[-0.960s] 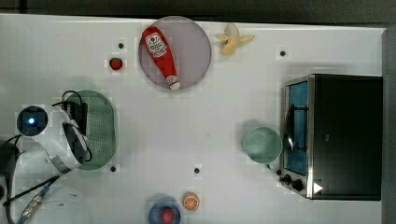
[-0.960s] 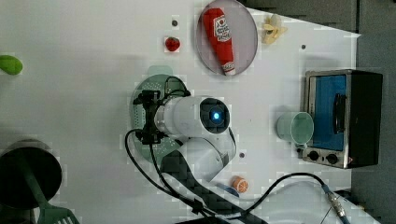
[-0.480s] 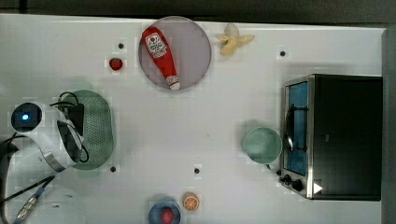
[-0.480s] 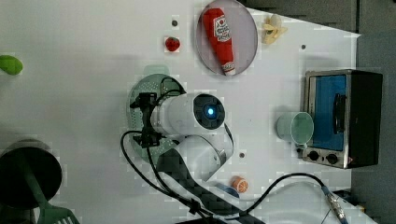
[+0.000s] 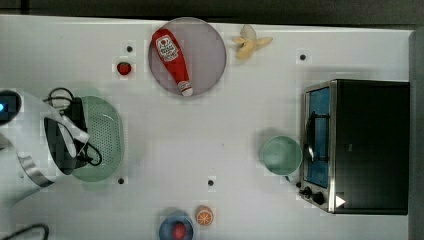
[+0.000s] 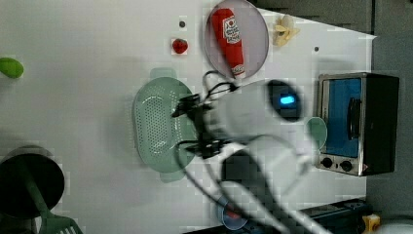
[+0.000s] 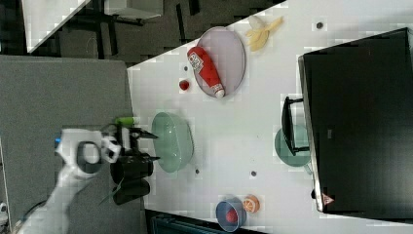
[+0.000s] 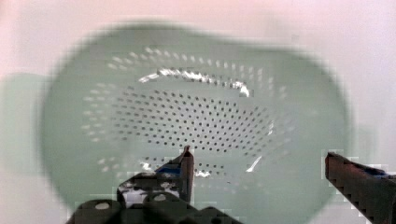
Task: Drag strainer right to left.
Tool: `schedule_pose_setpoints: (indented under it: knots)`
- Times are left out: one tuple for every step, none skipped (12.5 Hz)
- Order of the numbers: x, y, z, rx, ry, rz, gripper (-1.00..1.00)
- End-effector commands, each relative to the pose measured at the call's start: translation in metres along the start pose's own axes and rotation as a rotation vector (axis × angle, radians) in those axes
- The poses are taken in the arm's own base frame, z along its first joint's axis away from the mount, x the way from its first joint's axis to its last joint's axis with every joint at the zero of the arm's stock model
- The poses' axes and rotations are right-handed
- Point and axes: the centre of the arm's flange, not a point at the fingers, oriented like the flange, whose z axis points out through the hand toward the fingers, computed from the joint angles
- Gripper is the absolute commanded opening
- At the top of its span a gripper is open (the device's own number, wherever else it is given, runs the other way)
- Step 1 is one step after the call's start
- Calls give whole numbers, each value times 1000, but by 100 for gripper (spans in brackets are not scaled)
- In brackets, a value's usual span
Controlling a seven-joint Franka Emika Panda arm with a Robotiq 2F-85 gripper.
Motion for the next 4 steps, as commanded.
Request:
schedule_pose_setpoints:
  knots:
    - [149,8,-167,179,11,-171,100]
    - [189,24,-202,203,22,-210,100]
    - [230,44,-231,219,35,-230,100]
    - [268,67,-253,224,52,-250,100]
